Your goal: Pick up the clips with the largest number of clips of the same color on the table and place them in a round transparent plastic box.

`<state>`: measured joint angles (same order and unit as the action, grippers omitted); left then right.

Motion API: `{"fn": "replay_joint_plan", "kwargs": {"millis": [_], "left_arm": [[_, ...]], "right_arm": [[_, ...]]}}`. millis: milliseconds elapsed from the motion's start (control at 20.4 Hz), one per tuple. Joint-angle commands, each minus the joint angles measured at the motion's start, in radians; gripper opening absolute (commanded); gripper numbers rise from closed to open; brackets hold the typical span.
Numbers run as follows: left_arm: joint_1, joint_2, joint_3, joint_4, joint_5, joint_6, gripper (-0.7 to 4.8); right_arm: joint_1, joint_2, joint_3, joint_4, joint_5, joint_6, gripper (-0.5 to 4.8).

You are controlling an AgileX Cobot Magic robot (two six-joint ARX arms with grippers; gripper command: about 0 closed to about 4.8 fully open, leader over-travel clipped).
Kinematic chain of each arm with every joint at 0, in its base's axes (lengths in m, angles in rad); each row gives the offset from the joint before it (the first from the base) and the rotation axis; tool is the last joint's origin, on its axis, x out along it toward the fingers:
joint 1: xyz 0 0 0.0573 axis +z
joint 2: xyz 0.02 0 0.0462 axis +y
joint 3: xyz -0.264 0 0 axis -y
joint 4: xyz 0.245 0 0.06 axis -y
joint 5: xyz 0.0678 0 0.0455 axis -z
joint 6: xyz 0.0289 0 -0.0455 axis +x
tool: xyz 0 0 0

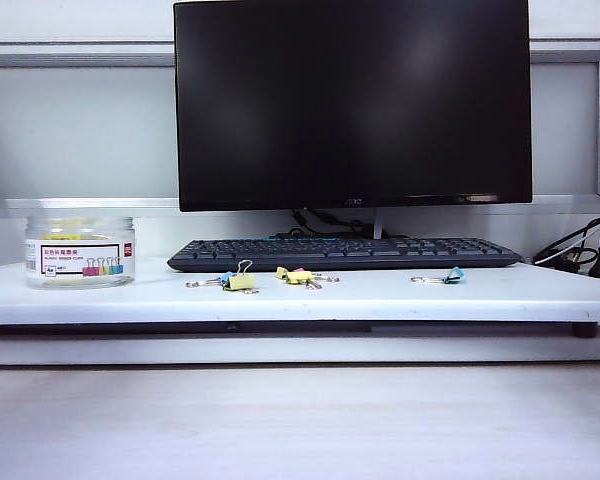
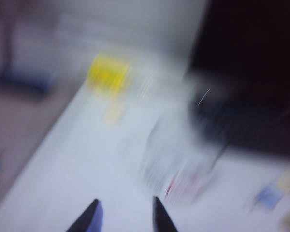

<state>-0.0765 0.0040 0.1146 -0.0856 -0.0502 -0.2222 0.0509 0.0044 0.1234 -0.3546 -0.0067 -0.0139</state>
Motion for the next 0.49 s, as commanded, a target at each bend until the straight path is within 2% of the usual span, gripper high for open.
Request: {"fn": "replay_joint_plan", "kwargs": {"millis": [49,147,294,392,491], "left_arm": [[0.0,-0.003,0.06,0.039,0.041,-0.03,1.45],[0.0,-0.003,0.09,0.039,0.097,-0.096,1.53],[0.0,-0.003,0.123,0.031,0.25,-0.108,1.53],[0.0,-0.003,0.142,0.002,0.334,-0.111,1.53],[0.0,-0.002,0.166,-0.068,0.375,-0.135,1.57]], "right_arm": [[0.001,-0.002,0.004,0.103,-0.144,0.07,-0.06],[0.001,-0.002,0.005,0.163,-0.19,0.132,-0.05],[0.001,-0.002,0.005,0.223,-0.232,0.239,-0.05],[0.001,-0.002,0.005,0.23,-0.261,0.252,-0.05],[0.001,-0.002,0.005,0.229,-0.266,0.254,-0.05]]}}
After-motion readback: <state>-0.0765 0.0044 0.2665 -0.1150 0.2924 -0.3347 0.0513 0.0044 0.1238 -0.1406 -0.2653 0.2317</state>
